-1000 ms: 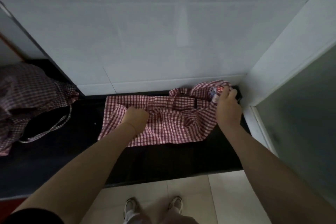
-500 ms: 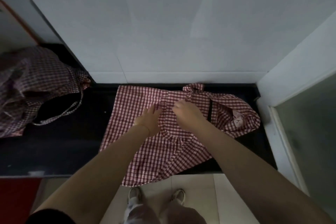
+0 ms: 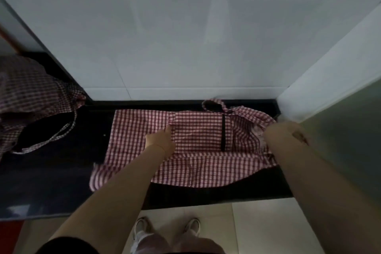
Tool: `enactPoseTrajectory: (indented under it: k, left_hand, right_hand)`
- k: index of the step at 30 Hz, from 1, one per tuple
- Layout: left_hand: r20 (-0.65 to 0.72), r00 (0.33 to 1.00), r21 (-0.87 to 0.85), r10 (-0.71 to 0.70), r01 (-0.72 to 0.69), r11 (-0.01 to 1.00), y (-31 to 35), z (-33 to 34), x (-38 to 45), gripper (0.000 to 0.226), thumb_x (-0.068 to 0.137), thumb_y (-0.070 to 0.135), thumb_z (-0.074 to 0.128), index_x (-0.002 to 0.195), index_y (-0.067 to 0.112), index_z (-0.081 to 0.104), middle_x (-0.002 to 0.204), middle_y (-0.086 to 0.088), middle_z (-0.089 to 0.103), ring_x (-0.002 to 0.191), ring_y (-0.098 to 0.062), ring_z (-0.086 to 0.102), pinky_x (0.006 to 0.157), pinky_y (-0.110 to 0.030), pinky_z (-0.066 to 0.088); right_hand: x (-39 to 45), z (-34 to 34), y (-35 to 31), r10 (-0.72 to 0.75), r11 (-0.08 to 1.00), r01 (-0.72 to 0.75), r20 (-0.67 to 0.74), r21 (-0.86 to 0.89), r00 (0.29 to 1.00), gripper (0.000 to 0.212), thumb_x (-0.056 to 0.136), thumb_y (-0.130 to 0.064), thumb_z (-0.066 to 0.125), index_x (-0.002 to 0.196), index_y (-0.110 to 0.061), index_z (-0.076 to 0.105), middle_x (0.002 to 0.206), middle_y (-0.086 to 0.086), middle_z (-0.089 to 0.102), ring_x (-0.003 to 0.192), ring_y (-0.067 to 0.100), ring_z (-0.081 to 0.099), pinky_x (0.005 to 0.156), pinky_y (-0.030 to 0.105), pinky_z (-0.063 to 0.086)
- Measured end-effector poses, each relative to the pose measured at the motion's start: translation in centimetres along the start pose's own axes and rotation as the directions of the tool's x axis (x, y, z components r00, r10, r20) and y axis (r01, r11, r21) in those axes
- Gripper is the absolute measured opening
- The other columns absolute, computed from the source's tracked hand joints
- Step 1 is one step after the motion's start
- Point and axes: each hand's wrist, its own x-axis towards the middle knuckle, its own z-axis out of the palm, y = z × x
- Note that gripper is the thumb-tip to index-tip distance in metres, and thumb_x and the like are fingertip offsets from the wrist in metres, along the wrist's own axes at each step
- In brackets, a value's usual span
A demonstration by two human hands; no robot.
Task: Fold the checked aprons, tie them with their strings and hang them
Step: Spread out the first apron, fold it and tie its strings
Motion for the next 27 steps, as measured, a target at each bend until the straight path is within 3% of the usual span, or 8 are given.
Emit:
enactPoseTrajectory:
  k: [2, 3, 4, 7, 12, 15, 22, 27]
  left_hand:
    - [0.039, 0.999, 0.059, -0.01, 0.008, 0.998, 0.4, -0.4, 0.4, 0.064, 0.097, 0.046, 0.041, 0.152, 0.019, 0.022, 0.132, -0.006, 0.057, 0.112, -0.024, 0.058, 0.098, -0.041, 0.044]
    - [0.035, 0.999, 0.095, -0.01, 0.007, 0.995, 0.6, -0.5, 0.6, 0.057, 0.097, 0.047, 0.042, 0.146, 0.019, 0.034, 0.129, -0.005, 0.058, 0.111, -0.023, 0.058, 0.096, -0.039, 0.045]
    - [-0.006, 1.0, 0.117, -0.004, 0.005, 0.993, 0.6, -0.5, 0.7, 0.051, 0.096, 0.045, 0.046, 0.14, 0.019, 0.043, 0.128, -0.005, 0.058, 0.111, -0.022, 0.057, 0.094, -0.038, 0.046]
    - [-0.177, 0.984, 0.101, 0.025, -0.007, 0.995, 0.4, -0.1, 0.4, 0.067, 0.09, 0.045, 0.061, 0.145, 0.017, 0.035, 0.151, -0.011, 0.032, 0.134, -0.03, 0.037, 0.099, -0.045, 0.046]
    - [-0.017, 1.0, -0.037, 0.019, -0.02, 0.999, -2.1, 1.4, 0.3, 0.104, 0.076, 0.064, 0.069, 0.155, 0.033, 0.007, 0.162, -0.006, 0.006, 0.148, -0.034, 0.011, 0.109, -0.058, 0.034]
    - [-0.07, 0.997, -0.09, 0.046, -0.052, 0.995, -3.6, 1.6, 0.0, 0.087, 0.082, 0.056, 0.068, 0.153, 0.039, 0.02, 0.162, -0.001, 0.014, 0.147, -0.029, 0.015, 0.11, -0.057, 0.031]
    - [-0.299, 0.954, -0.29, -0.024, -0.067, 0.955, -4.7, 2.9, -0.1, 0.02, 0.093, 0.027, 0.062, 0.11, 0.031, 0.072, 0.124, 0.005, 0.052, 0.12, -0.02, 0.042, 0.098, -0.042, 0.044]
    - [-0.283, 0.957, -0.303, -0.058, -0.032, 0.953, -4.7, 2.6, 0.2, 0.013, 0.093, 0.023, 0.061, 0.096, 0.022, 0.074, 0.12, 0.004, 0.051, 0.117, -0.019, 0.042, 0.098, -0.044, 0.046]
  right_hand:
    - [-1.2, -1.3, -1.0, 0.084, 0.98, -0.052, -0.164, 0.19, 0.983, 0.029, 0.098, -0.027, 0.049, 0.123, -0.024, 0.063, 0.127, 0.0, 0.063, 0.122, 0.025, 0.055, 0.105, 0.038, 0.037]
    - [-2.2, -2.4, -0.8, 0.247, 0.901, -0.165, -0.162, 0.402, 0.955, 0.031, 0.097, -0.021, 0.048, 0.126, -0.021, 0.06, 0.128, 0.005, 0.061, 0.122, 0.028, 0.054, 0.094, 0.028, 0.039]
    - [-2.5, -3.0, -0.3, 0.32, 0.9, -0.225, -0.215, 0.373, 0.923, 0.033, 0.096, -0.019, 0.048, 0.128, -0.019, 0.057, 0.128, 0.009, 0.06, 0.12, 0.03, 0.054, 0.083, 0.021, 0.038]
    - [-2.4, -1.8, -2.1, 0.004, 1.0, 0.002, -0.283, 0.022, 0.959, 0.027, 0.096, -0.021, 0.046, 0.117, -0.019, 0.063, 0.118, 0.004, 0.065, 0.108, 0.025, 0.06, 0.088, 0.031, 0.046]
    - [-1.5, 1.9, -7.9, -0.188, 0.954, 0.227, -0.197, 0.196, 0.962, 0.057, 0.085, -0.035, 0.071, 0.133, -0.017, 0.044, 0.133, 0.007, 0.049, 0.119, 0.025, 0.051, 0.098, 0.04, 0.046]
    - [-0.9, 4.3, -8.5, -0.142, 0.951, 0.184, -0.178, 0.247, 0.974, 0.063, 0.082, -0.037, 0.074, 0.134, -0.017, 0.044, 0.134, 0.006, 0.049, 0.119, 0.023, 0.05, 0.098, 0.04, 0.046]
    - [-0.9, 4.4, -8.6, -0.138, 0.954, 0.184, -0.2, 0.237, 0.97, 0.021, 0.093, -0.027, 0.061, 0.112, -0.021, 0.055, 0.11, 0.0, 0.064, 0.102, 0.02, 0.058, 0.097, 0.036, 0.039]
    - [-0.3, 4.2, -9.0, -0.122, 0.967, 0.152, -0.154, 0.202, 0.98, 0.018, 0.098, -0.024, 0.055, 0.111, -0.017, 0.065, 0.11, 0.003, 0.066, 0.101, 0.02, 0.06, 0.099, 0.031, 0.042]
